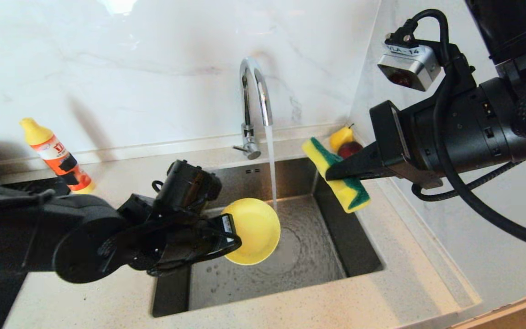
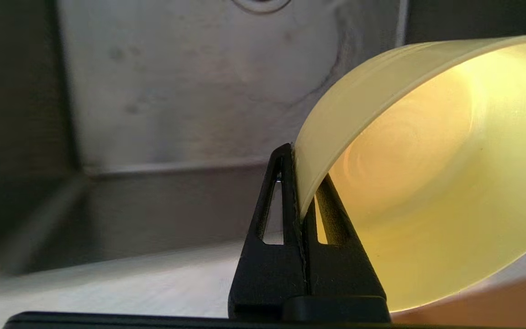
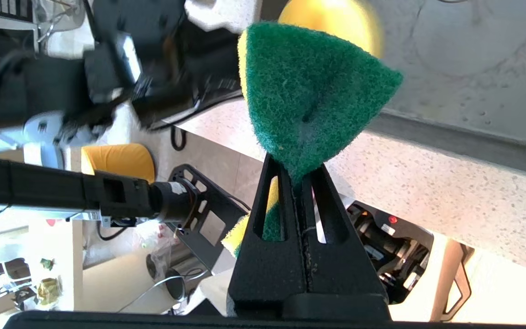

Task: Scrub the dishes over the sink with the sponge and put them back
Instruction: Rinse the bowl

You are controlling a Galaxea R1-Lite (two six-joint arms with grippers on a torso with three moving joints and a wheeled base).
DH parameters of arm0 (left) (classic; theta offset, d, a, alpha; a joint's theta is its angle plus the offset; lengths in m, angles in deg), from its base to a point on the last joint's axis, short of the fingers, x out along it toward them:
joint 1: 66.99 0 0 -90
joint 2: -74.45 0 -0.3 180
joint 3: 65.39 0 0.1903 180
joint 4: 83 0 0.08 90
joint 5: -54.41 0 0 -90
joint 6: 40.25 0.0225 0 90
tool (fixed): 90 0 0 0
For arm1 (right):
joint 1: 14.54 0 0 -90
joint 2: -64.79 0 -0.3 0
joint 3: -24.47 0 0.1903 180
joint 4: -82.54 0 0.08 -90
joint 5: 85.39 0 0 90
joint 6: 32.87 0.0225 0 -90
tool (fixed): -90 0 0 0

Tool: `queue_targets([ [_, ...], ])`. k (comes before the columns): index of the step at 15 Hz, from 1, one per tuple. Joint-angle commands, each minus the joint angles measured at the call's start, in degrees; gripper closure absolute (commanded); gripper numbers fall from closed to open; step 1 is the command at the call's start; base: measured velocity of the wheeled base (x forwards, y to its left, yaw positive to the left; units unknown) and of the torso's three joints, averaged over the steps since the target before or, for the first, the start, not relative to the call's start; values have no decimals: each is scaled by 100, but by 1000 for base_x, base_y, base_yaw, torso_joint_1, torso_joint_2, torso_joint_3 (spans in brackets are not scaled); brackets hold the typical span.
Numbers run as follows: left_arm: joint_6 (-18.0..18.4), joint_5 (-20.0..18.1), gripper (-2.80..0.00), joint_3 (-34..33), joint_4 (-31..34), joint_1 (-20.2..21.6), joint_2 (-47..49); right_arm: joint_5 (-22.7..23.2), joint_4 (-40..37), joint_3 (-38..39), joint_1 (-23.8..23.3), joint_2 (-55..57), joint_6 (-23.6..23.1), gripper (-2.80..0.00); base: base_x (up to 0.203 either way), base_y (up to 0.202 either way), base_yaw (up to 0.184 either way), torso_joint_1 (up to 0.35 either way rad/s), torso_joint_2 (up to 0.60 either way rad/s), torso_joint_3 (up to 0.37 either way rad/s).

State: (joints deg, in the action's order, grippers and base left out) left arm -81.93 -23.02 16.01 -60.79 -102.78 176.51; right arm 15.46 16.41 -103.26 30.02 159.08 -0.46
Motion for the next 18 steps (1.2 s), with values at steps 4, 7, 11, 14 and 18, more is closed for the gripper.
queue_targets([
  [4, -621, -11, 0, 1079, 153, 331, 993, 31, 73, 292, -27, 18, 2, 0, 0, 0, 0, 0, 0, 0],
  [7, -813, -12, 0, 1389, 145, 414, 1143, 155, 66, 339, -27, 8, 2, 0, 0, 0, 0, 0, 0, 0],
  [11, -832, -16, 0, 1762, 149, 415, 1558, 205, 75, 612, -21, -121, -5, 0, 0, 0, 0, 0, 0, 0],
  [14, -833, -14, 0, 1958, 143, 415, 1755, 233, 189, 657, -27, -146, -7, 0, 0, 0, 0, 0, 0, 0],
  [18, -833, -10, 0, 2199, 95, 430, 1956, 241, 190, 710, -27, -166, 0, 0, 0, 0, 0, 0, 0, 0],
])
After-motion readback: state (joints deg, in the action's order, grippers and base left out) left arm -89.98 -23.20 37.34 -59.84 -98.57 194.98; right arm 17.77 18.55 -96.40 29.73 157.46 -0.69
